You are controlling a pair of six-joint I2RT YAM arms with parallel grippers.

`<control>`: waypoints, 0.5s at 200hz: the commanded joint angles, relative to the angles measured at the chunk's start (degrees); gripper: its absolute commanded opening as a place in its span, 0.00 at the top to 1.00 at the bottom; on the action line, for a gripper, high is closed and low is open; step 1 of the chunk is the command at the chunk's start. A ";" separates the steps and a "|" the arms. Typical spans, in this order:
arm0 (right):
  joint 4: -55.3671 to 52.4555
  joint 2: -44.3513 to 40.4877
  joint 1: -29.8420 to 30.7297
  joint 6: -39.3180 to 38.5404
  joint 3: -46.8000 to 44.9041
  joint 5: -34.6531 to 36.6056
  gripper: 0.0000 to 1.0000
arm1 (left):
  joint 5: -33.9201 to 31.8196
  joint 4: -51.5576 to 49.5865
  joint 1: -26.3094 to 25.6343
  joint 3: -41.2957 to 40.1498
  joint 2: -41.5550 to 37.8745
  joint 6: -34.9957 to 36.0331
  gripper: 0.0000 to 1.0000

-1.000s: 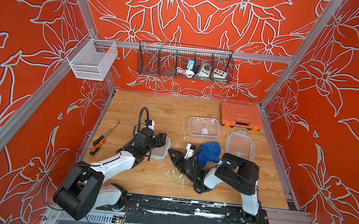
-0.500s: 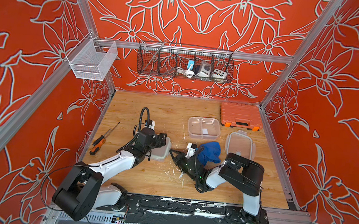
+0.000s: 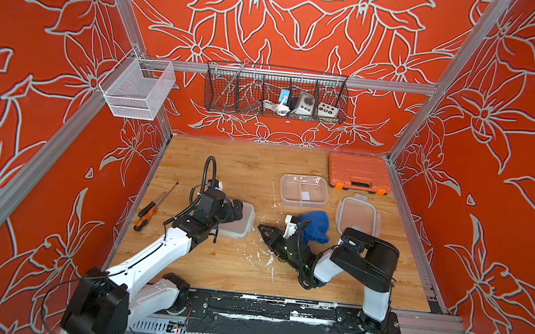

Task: Wipe the insides of the lunch boxes
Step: Open the fastener of the lunch box, then adjust the lunch box at the center of the board.

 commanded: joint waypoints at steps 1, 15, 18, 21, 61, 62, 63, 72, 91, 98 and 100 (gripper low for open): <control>-6.64 -4.75 -2.57 -6.43 1.34 -6.74 0.59 | -1.90 -8.30 0.97 0.44 -5.62 -3.77 0.02; -15.41 -8.48 -3.80 -11.16 3.77 -9.32 0.57 | -2.36 -11.41 1.48 -0.47 -8.32 -5.49 0.02; -17.49 -9.24 -4.04 -12.22 4.33 -9.60 0.57 | -2.25 -11.96 1.63 -0.72 -8.84 -5.85 0.02; -19.40 -10.01 -4.23 -13.12 4.89 -9.74 0.56 | -2.08 -12.49 1.68 -1.00 -9.37 -6.31 0.02; -33.72 -15.74 -7.42 -21.70 10.04 -12.61 0.50 | -1.07 -18.02 2.13 -3.58 -14.62 -11.45 0.02; -33.84 -15.71 -7.49 -21.83 10.11 -12.77 0.50 | -1.02 -18.12 2.13 -3.65 -14.76 -11.64 0.02; -33.95 -15.69 -7.61 -21.94 10.23 -12.88 0.50 | -0.99 -18.25 2.13 -3.69 -14.88 -11.92 0.02; -34.81 -15.37 -8.69 -22.90 11.24 -14.44 0.49 | -0.42 -18.56 2.13 -4.17 -16.01 -13.88 0.02; -37.50 -12.72 -10.82 -25.70 15.65 -19.79 0.48 | 1.16 -17.45 2.13 -5.65 -17.32 -17.00 0.02; -38.43 -11.40 -11.25 -26.95 17.61 -21.81 0.47 | 1.70 -17.10 2.13 -6.11 -16.99 -17.78 0.02; -38.80 -11.07 -11.31 -27.21 18.13 -22.32 0.47 | 1.92 -16.96 2.13 -6.28 -16.79 -17.94 0.02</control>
